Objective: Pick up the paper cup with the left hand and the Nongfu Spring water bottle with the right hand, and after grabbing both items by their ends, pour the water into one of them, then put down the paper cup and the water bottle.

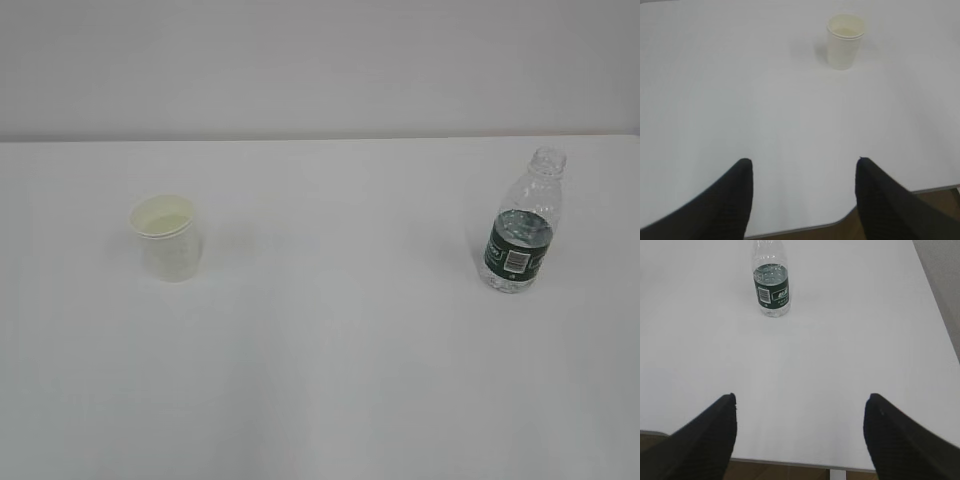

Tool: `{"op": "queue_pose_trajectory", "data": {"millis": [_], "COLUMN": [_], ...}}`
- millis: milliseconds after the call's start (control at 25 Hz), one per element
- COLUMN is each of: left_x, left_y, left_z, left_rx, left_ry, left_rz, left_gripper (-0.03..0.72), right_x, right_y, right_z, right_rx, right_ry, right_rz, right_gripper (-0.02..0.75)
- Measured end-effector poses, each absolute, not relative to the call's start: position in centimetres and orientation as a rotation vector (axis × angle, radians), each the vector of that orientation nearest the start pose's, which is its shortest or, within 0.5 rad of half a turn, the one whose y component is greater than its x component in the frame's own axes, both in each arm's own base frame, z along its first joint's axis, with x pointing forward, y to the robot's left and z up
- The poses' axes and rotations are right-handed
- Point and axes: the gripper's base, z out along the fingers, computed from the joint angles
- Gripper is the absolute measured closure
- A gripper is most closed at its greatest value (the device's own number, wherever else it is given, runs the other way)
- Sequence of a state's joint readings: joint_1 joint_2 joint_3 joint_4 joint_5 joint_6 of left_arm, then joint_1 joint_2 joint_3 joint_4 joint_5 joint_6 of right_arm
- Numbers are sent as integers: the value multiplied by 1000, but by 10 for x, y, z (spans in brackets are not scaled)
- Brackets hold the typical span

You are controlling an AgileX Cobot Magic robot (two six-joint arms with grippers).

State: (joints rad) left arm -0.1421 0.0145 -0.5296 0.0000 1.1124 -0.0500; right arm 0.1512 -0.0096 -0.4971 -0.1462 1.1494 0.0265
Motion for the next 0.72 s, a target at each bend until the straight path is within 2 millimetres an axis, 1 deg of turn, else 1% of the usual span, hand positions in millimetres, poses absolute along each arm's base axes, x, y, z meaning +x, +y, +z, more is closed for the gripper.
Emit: {"op": "queue_pose_trajectory", "data": {"millis": [720], "left_x": [-8], "left_y": [1], "left_z": [281], "left_rx": [96], "left_ry": [2079], "left_rz": [-117], "left_gripper": [238], "right_x": [-9], "right_y": [-14], "right_z": [270], "right_rx": [-116], "right_ry": [2114], "right_rz": [-74], "right_gripper": [148]}}
